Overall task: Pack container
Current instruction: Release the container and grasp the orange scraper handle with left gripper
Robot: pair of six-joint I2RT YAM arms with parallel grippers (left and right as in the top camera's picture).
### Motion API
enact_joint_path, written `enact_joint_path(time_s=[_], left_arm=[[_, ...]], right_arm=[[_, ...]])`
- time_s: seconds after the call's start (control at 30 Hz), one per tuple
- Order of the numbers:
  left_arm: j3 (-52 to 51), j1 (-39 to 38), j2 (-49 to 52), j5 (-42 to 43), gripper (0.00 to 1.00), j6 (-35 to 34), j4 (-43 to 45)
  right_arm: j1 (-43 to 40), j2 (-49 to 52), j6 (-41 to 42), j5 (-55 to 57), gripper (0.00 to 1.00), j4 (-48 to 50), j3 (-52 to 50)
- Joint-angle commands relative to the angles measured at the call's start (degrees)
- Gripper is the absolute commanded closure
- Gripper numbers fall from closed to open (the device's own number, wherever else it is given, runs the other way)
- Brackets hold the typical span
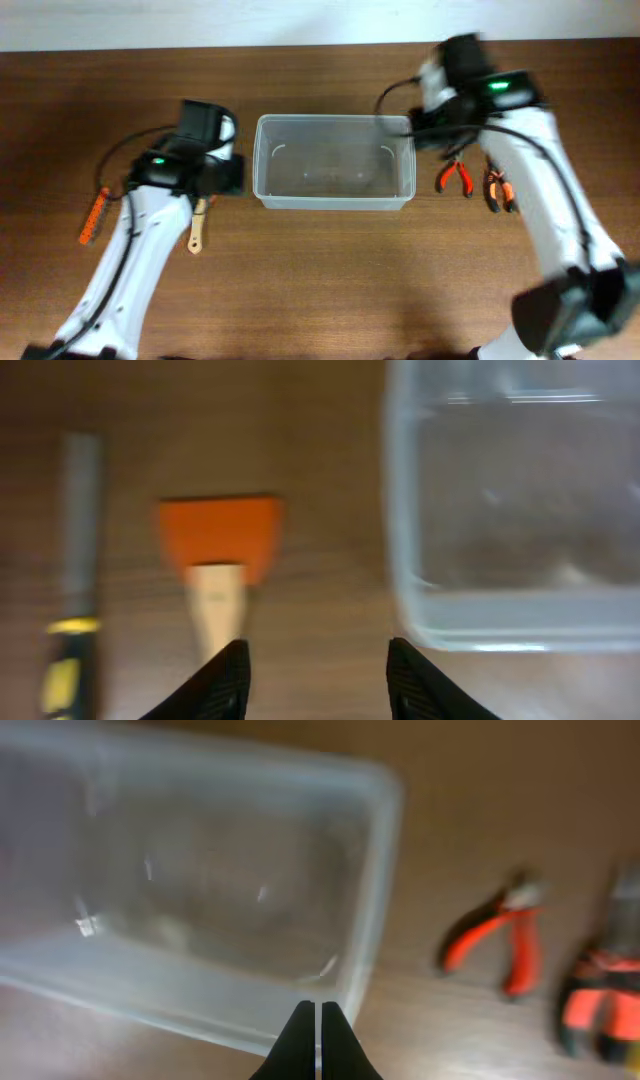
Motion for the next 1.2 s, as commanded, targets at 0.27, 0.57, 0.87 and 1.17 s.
enact_joint_path(time_s=[0.27, 0.57, 0.87, 1.17], left_arm=[[0.72, 10.97, 6.54, -5.55, 0.55, 12.28, -4.44], [0.72, 12.04, 21.20, -3.37, 0.23, 12.57, -3.19], [0.72, 12.07, 28.11, -1.36, 0.19, 12.48, -0.15], [0.72, 12.07, 32.11, 1.60, 0.19, 12.48, 2.29]], right_arm=[[-30.16, -8.02, 3.04, 0.52, 0.09, -3.82, 4.11], [-36.35, -5.77, 3.02, 0.55, 0.02, -4.00, 3.96], [-36.26, -5.55, 3.02, 0.55, 0.01, -4.17, 3.96], [-36.26, -5.55, 3.02, 0.55, 0.02, -4.17, 3.96]])
